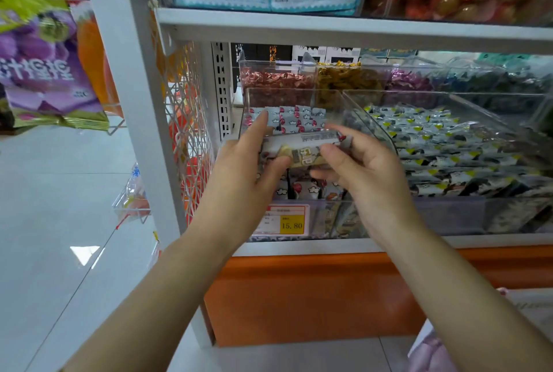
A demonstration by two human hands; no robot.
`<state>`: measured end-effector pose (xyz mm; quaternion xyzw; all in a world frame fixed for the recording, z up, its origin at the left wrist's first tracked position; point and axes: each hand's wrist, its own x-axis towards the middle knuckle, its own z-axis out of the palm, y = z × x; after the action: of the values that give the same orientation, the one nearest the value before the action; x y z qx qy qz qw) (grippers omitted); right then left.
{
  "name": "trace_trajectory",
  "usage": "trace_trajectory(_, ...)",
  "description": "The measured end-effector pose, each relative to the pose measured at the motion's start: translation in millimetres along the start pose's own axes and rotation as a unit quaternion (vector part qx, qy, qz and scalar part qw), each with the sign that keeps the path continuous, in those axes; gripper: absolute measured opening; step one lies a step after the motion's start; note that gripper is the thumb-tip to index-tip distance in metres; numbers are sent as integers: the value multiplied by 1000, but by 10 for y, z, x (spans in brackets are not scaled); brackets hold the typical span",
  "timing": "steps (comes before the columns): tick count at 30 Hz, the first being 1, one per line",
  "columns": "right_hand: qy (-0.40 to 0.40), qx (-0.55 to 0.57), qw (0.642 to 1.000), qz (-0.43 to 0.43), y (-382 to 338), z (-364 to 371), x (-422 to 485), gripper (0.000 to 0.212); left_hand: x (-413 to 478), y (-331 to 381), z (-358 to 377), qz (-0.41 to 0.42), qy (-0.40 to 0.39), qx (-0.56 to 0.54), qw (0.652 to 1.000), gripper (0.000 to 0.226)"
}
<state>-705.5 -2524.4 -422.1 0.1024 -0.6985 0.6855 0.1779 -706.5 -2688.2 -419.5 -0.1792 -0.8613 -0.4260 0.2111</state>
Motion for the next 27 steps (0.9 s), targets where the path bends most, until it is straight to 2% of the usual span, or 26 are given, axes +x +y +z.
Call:
trace_trajectory(4,88,-60,994,-29,-37,-20,404,23,187,-145,28,22,-19,201,979,67)
trace_trajectory(6,108,-108,987,-41,0,22,673,21,255,-246,52,3,-45,238,970,68)
trace_trajectory(8,101,-176,978,-52,66,88,935,22,279,-305,78,-12,-58,228,972,69)
trace_trajectory(10,82,-222,969,-71,114,152,1155,20,283,-312,95,-14,-57,206,977,70)
trace_trajectory(12,52,-305,945,-104,134,201,1345,23,275,-310,96,-15,-54,196,979,71)
trace_trajectory(14,-3,-392,911,-124,134,243,1488,23,267,-317,88,-15,-56,191,980,73)
trace_trajectory(18,-119,-480,860,-124,143,388,1643,29,264,-331,90,-15,-55,178,982,73)
trace_trajectory(21,-152,-511,838,-113,135,473,1745,35,269,-344,102,-14,-54,177,983,73)
trace_trajectory(27,-170,-543,811,-137,167,543,1801,27,276,-371,118,-9,-56,166,985,73)
